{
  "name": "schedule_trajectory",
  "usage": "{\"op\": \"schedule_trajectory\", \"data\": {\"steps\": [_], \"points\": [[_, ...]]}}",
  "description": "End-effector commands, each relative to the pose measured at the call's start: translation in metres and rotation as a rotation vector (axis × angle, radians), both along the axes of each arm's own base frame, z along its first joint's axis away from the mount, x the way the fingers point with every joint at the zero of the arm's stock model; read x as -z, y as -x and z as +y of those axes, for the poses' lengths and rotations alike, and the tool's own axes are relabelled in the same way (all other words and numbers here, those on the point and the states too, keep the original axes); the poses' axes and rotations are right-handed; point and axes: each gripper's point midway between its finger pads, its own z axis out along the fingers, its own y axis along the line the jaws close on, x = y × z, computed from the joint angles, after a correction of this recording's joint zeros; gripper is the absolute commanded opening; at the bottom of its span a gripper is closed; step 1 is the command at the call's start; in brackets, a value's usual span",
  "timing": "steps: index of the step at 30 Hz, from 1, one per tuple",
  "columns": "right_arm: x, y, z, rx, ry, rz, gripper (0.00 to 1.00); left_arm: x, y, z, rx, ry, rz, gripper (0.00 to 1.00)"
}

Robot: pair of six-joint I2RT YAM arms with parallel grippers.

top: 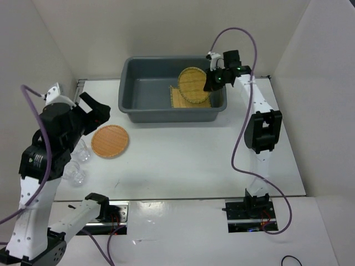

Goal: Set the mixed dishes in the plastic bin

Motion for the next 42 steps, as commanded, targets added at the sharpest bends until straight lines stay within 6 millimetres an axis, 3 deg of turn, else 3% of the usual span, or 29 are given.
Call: {"op": "schedule_trajectory", "data": {"steps": [1,3,4,6,10,12,13,18,27,32,34,37,40,41,42], "points": [[-0.021,-0.02,0.014,-0.022,0.018,-0.1,0.0,0.003,0.006,-0.004,-0.003,0.063,0.006,1.0],[-0.003,-0.024,0.013,-0.022,0.036,-0.073,0.0,0.001,0.02,0.003,-0.041,0.086,0.006,1.0],[0.016,-0.026,0.013,-0.023,0.043,-0.031,0.0,-0.004,0.025,0.005,-0.054,0.1,-0.007,1.0],[0.03,-0.031,0.014,-0.03,0.051,-0.013,0.0,-0.01,0.037,0.007,-0.063,0.135,-0.038,1.0],[0.067,-0.036,0.007,-0.018,0.107,0.048,0.01,0.0,0.047,0.013,-0.098,0.158,-0.015,1.0],[0.076,-0.038,0.004,-0.028,0.132,0.058,0.17,0.007,0.048,0.01,-0.092,0.167,0.0,1.0],[0.08,-0.037,0.004,-0.029,0.135,0.078,0.17,0.004,0.047,0.01,-0.091,0.171,-0.012,1.0],[0.083,-0.039,-0.002,-0.016,0.168,0.076,0.34,0.007,0.038,0.002,-0.055,0.179,-0.025,1.0],[0.091,-0.04,-0.012,0.069,0.291,0.068,0.4,0.029,0.013,-0.012,0.018,0.14,0.002,1.0],[0.093,-0.041,-0.025,0.166,0.423,0.047,0.68,0.051,-0.003,-0.014,0.03,0.088,0.068,1.0],[0.096,-0.039,-0.029,0.187,0.435,0.054,0.7,0.062,-0.007,-0.014,0.037,0.06,0.101,1.0],[0.075,-0.038,-0.031,0.229,0.444,0.019,0.7,0.067,-0.018,-0.019,0.057,0.034,0.107,1.0],[0.029,-0.035,-0.033,0.265,0.414,-0.054,0.73,0.082,-0.022,-0.025,0.079,0.037,0.119,1.0],[-0.013,-0.033,-0.035,0.3,0.378,-0.128,0.74,0.088,-0.024,-0.026,0.071,0.052,0.127,1.0],[-0.034,-0.029,-0.035,0.315,0.356,-0.16,0.76,0.095,-0.025,-0.034,0.09,0.093,0.14,1.0]]}}
